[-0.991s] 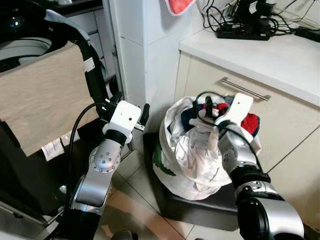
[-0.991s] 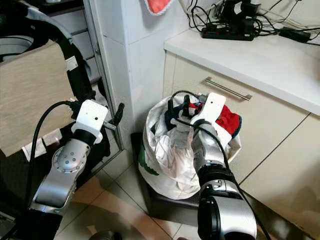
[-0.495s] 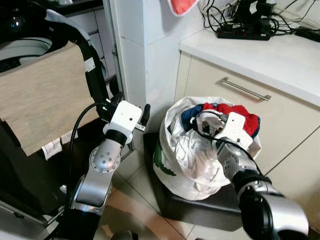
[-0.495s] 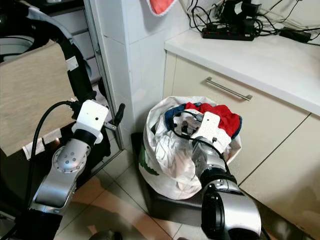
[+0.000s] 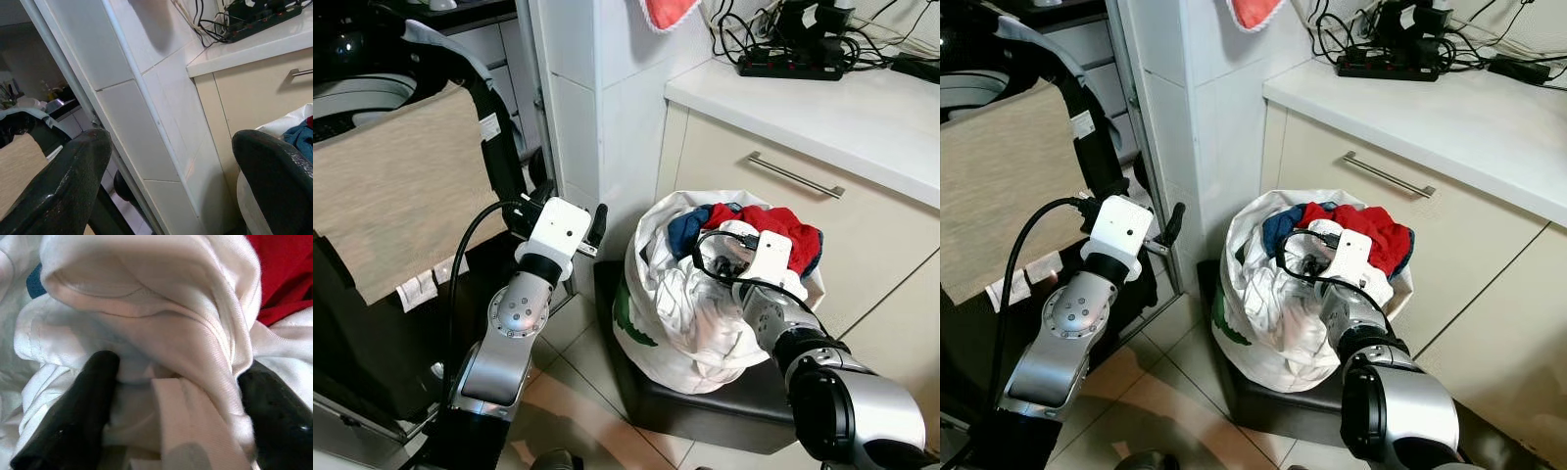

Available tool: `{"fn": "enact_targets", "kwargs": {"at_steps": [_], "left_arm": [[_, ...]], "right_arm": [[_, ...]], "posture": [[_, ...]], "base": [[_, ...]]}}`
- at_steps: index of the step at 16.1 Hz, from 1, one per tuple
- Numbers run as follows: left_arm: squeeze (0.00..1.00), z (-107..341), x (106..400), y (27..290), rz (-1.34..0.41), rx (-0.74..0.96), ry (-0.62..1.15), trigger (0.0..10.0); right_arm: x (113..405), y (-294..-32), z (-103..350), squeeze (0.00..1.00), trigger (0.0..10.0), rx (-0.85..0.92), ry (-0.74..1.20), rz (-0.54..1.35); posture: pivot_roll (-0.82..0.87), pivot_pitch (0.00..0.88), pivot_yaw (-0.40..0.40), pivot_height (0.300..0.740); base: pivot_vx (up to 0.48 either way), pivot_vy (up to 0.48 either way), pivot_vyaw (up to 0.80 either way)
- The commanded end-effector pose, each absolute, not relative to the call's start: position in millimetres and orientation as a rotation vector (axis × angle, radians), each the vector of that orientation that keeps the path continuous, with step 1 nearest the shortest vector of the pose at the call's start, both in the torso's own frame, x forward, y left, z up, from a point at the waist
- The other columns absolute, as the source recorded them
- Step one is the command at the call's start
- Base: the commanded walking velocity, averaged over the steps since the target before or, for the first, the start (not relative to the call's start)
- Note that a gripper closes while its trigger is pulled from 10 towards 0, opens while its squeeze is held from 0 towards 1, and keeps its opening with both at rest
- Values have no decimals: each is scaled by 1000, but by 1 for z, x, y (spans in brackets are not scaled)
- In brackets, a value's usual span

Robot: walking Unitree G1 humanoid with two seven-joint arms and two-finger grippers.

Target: Clothes washing

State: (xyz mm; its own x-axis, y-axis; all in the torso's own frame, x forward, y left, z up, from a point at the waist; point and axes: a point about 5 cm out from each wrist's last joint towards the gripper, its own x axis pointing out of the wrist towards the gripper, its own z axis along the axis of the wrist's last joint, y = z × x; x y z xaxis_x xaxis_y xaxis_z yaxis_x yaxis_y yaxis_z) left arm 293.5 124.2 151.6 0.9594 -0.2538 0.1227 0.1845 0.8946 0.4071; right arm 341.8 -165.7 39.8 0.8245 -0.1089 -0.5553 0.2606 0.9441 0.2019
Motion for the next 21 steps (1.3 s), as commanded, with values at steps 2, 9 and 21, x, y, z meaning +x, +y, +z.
{"fn": "enact_targets", "kwargs": {"at_steps": [2, 9, 21], "left_arm": [[0, 155, 292, 121, -237, 412, -187, 10000], [0, 144, 285, 122, -282, 349, -126, 10000], [0, 100, 236, 157, -303, 186, 51, 10000]], "right_arm": [[348, -166, 48, 0, 0, 219, 527, -173], [351, -164, 52, 0, 0, 196, 493, -136], [389, -155, 129, 0, 0, -41, 124, -18]], "posture": [[-5, 0, -1, 740], [-6, 0, 0, 740], [15, 0, -6, 740]], "base": [[0, 0, 0], [0, 0, 0], [0, 0, 0]]}}
